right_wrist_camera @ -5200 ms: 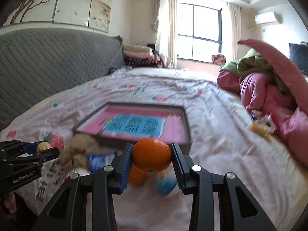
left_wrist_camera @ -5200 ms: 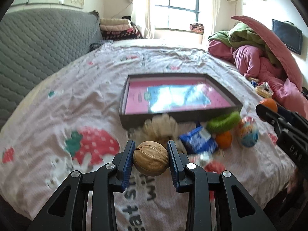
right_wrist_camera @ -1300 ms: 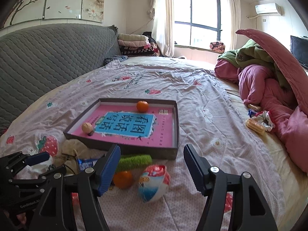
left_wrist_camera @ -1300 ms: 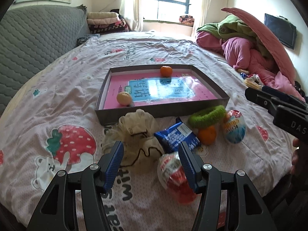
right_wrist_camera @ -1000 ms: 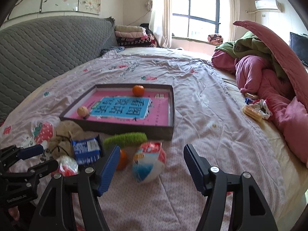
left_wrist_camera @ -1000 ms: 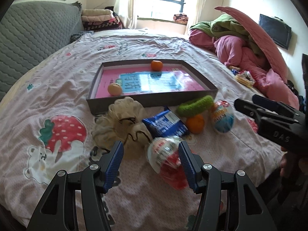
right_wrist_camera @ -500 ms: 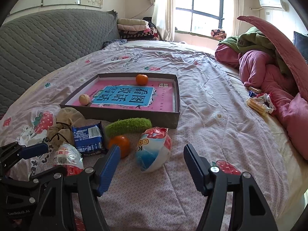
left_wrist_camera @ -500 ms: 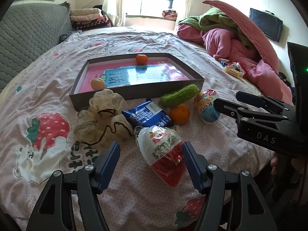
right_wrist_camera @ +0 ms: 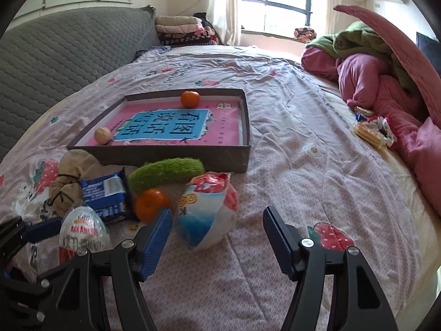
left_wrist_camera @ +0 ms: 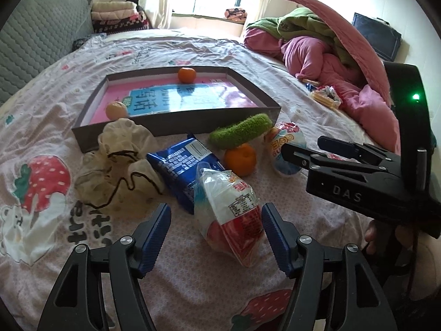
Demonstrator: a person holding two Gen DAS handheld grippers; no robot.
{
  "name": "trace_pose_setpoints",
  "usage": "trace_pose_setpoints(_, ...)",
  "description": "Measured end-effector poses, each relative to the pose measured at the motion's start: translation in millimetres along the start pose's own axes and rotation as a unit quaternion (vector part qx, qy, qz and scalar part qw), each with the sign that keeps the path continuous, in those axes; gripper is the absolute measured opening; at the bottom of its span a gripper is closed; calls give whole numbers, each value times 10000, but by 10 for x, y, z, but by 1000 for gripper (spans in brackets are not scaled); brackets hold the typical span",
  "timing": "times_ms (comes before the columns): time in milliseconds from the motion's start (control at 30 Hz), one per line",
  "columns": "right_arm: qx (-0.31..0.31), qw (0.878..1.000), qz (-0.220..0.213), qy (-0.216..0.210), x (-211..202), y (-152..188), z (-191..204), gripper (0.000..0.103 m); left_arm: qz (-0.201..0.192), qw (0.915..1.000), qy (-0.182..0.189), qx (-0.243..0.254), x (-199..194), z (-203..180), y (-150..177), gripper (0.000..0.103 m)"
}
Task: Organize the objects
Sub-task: 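Grasp the bagged red item with the left gripper while the right grasps the blue-white egg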
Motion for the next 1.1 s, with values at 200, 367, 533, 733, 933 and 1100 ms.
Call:
trace_pose_setpoints(200, 123, 9999, 41, -66, 93, -17, -14, 68, 107, 9999, 113, -58, 91, -32, 2, 69)
trace_pose_setpoints(367, 205, 9995, 73, -241, 165, -32, 14, 68, 131, 9997, 150, -139, 139, -27, -19, 69)
trace_pose_setpoints(533, 595, 9954, 161, -732, 223, -35, -20, 56, 201, 9994, 225, -173, 197, -44, -19, 63)
trace_pose_setpoints(733, 529, 9961, 98, -694, 159, -44, -19, 52, 253, 9991, 323, -139, 231, -95, -19, 55)
trace_pose_setpoints(933, 406, 9972, 7, -625, 69, -57, -14, 52, 117, 9993, 331, -107, 115, -93, -67, 55)
trace_pose_setpoints(1100, 303, 9978, -156, -574, -27, -100, 6, 52, -110, 9993, 344, 25, -19, -123, -121, 55)
Point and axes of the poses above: each gripper's, at about its wrist camera, not at the fingertips, and x roughly the way its jaws point, z to its left, y to its underside, the point moved 6 cm from there along x, roughly the way its jaws point, and after that the axes turned 1 degree about -x, right-handed, at the moved point
